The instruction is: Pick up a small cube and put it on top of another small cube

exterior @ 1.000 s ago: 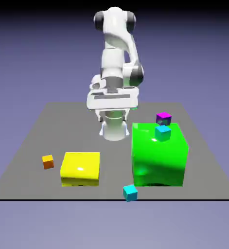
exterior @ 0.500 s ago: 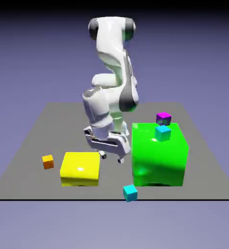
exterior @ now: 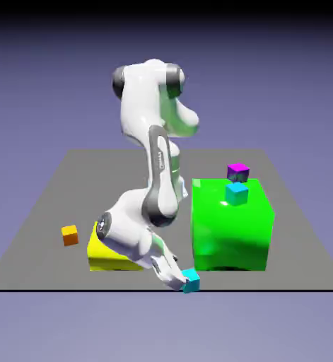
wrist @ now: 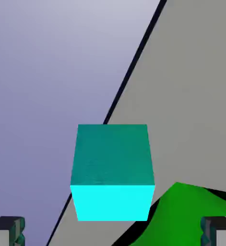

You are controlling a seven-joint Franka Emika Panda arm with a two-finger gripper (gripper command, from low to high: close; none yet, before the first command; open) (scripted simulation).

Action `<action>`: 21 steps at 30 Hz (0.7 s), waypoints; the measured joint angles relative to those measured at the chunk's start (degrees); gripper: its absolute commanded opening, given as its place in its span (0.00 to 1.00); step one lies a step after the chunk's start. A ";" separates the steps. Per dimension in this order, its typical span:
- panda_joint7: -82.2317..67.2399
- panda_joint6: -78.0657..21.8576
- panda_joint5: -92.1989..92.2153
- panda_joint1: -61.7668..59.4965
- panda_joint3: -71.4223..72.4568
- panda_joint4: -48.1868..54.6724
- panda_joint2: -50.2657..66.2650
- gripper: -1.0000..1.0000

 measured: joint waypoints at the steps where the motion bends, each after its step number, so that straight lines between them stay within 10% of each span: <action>1: -0.90 -0.09 1.56 2.07 -1.83 0.02 0.59 0.50; 7: -6.32 -0.65 10.89 14.52 -12.82 0.16 4.10 0.50; 8: -6.91 -0.71 11.92 15.89 -14.03 0.18 4.48 0.00; 21: 1.74 0.22 -2.96 -4.15 3.66 -0.05 -1.17 0.00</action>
